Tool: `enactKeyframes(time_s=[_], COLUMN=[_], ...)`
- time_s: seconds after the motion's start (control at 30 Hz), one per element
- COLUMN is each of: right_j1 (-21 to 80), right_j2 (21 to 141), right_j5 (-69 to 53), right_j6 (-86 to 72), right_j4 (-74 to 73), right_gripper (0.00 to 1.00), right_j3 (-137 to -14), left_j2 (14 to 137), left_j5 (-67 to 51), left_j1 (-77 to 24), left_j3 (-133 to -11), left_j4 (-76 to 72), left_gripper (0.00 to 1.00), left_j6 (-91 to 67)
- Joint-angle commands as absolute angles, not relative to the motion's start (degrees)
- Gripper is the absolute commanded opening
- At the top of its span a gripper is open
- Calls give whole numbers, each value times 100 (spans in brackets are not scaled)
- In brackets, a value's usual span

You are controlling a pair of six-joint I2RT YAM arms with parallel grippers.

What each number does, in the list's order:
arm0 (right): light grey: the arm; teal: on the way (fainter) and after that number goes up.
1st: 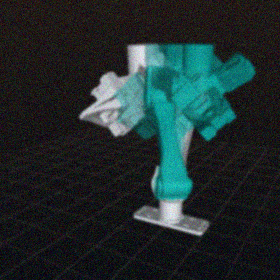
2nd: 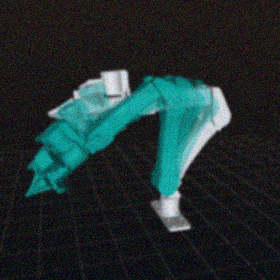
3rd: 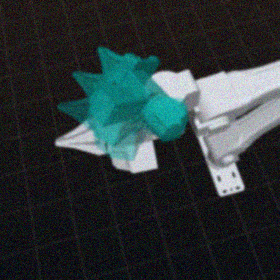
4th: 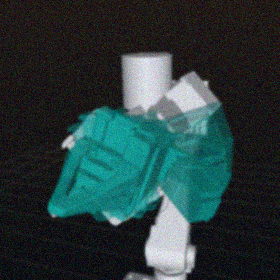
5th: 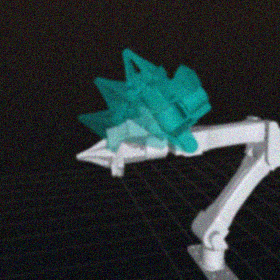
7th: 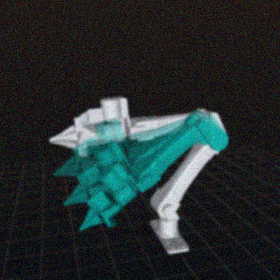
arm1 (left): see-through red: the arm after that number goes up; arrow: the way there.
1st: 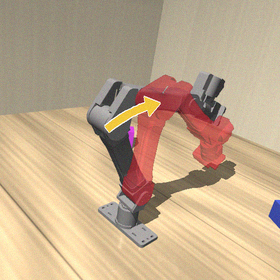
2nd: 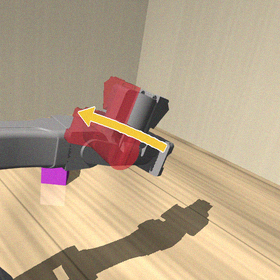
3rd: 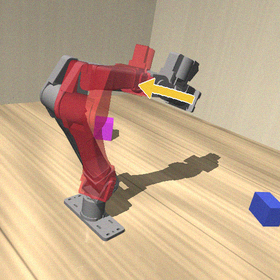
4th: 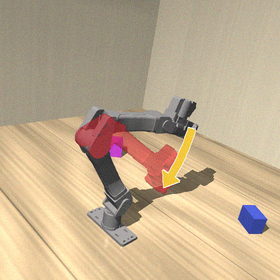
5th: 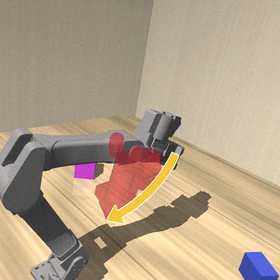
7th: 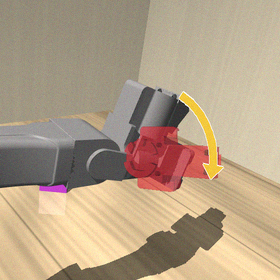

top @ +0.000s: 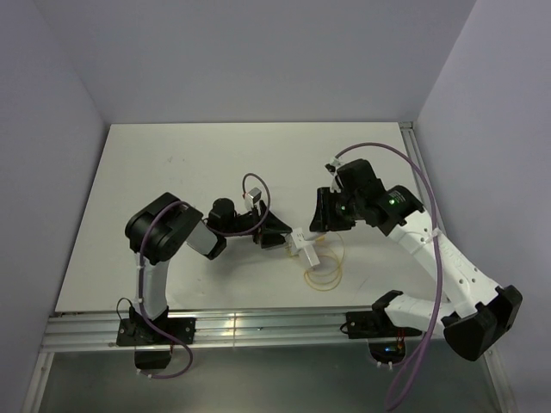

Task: Insert the plug
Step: Insert the plug into the socket.

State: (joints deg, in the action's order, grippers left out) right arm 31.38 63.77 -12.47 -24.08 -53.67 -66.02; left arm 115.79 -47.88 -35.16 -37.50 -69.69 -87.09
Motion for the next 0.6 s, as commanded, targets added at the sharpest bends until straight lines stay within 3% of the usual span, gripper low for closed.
enactKeyframes(time_s=[0.0, 0.27, 0.57], right_j1=[3182, 3410, 3507], right_j2=[6451, 6855, 7383], right_j5=[-1300, -1187, -880], right_j6=[-2329, -2303, -1820], right_j4=[-5291, -5431, -5818], right_gripper=[0, 0, 0], right_j3=[-6978, -7136, -7664], left_j2=[11575, 11944, 11910], left_j5=[-4957, -4966, -5177], left_j1=[-3524, -3463, -3445], left_j3=[-3753, -3648, -3595], left_j4=[-8639, -9474, -9062], left_gripper=[1, 1, 1], left_j6=[-9175, -9615, -8765])
